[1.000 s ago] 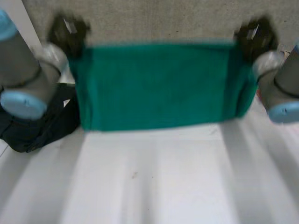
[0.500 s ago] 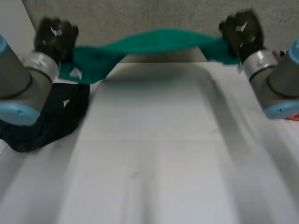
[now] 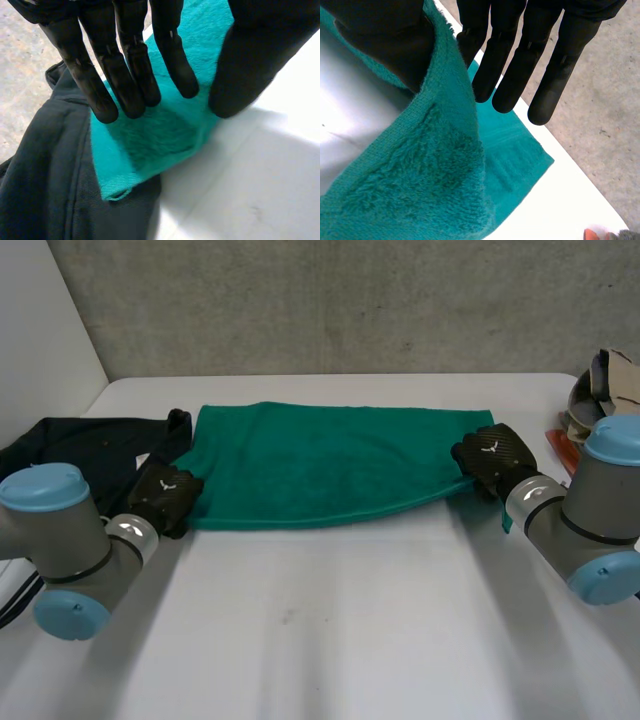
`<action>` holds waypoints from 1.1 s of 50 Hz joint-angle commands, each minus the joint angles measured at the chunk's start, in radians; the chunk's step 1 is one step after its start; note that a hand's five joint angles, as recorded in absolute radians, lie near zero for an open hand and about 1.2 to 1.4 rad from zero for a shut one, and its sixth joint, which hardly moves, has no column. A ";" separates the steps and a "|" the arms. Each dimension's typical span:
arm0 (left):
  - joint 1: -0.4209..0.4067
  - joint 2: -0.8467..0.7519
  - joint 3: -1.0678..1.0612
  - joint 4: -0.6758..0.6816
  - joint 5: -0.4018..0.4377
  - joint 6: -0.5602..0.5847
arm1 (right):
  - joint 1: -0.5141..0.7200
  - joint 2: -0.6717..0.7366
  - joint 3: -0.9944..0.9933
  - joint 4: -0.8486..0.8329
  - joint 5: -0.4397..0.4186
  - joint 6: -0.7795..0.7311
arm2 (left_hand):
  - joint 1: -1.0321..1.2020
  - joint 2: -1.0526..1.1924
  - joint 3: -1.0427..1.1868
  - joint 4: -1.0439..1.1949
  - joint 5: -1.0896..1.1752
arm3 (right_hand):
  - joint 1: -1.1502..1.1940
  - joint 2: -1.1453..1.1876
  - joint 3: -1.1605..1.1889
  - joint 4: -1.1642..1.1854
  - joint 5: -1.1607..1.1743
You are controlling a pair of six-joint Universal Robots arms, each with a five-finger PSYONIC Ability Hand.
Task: Fold the laundry.
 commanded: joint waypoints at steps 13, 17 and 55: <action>0.097 -0.023 0.028 0.034 0.126 -0.039 | -0.033 0.020 0.001 -0.001 0.005 0.029 | -0.064 -0.090 -0.091 -0.089 -0.091 | 0.270 0.224 0.206 0.196 0.194; 0.113 -0.025 0.030 0.025 0.132 -0.036 | -0.033 0.026 -0.003 -0.002 0.007 0.020 | -0.062 -0.087 -0.089 -0.086 -0.089 | 0.270 0.224 0.206 0.196 0.194; 0.129 -0.088 0.182 -0.041 0.139 0.046 | -0.030 0.035 -0.003 0.001 0.032 0.011 | 0.182 0.157 0.155 0.157 0.155 | 0.270 0.224 0.206 0.196 0.194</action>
